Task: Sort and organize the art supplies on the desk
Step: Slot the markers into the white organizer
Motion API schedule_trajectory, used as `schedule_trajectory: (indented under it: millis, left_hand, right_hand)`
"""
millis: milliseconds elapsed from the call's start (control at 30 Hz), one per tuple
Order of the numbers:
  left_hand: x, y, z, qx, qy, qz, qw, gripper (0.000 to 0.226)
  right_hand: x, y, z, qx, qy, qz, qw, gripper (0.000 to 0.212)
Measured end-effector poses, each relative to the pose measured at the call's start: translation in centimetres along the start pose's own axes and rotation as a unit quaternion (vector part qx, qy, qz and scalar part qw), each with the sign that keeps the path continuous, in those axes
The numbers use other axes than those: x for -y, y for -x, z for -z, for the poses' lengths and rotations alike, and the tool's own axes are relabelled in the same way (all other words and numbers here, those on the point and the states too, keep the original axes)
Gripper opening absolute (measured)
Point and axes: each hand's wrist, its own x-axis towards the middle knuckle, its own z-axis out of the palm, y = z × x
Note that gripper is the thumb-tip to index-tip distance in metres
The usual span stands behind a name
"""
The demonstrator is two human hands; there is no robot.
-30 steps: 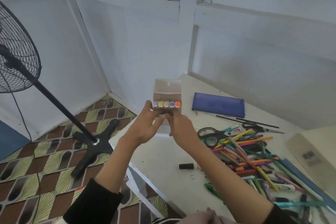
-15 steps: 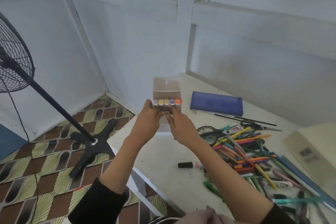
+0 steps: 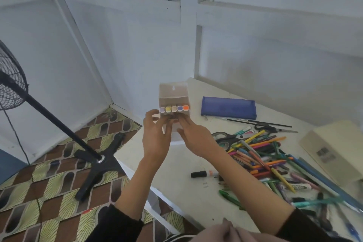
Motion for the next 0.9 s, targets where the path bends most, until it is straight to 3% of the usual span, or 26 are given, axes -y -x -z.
schedule_trajectory:
  millis: [133,233,367,500,567,667,900]
  left_hand:
    - [0.1,1.2,-0.8,-0.136,-0.007,-0.070,0.988,0.010]
    - [-0.4,2.1,-2.3,-0.127,0.031,-0.149,0.980,0.014]
    - [-2.1,3.1,-5.1,-0.010,0.064,-0.221,0.973,0.022]
    - [-4.2,3.0,-8.2,0.140,0.045,-0.260,0.954,0.027]
    - [-5.3,2.5,-9.9,0.228,0.012,-0.260,0.938,0.029]
    - [-6.9,1.2,-12.9,0.330,-0.067,-0.217,0.916,0.029]
    - [-9.4,-2.2,-19.1,0.406,-0.085,-0.108,0.904,0.024]
  right_hand:
    - [-2.2,2.8,0.5,-0.096,-0.003,0.095,0.991,0.049]
    - [-5.4,5.3,0.8,-0.164,-0.016,0.068,0.984,0.043]
    - [-10.3,8.1,2.4,-0.170,-0.021,-0.070,0.983,0.033]
    - [-14.8,9.6,5.1,-0.057,0.046,-0.237,0.969,0.027]
    - [-16.6,10.0,6.3,-0.027,0.060,-0.281,0.957,0.027]
    - [-18.3,9.5,7.3,-0.007,0.071,-0.292,0.954,0.027]
    - [-20.3,6.4,6.9,0.076,0.121,-0.262,0.954,0.025]
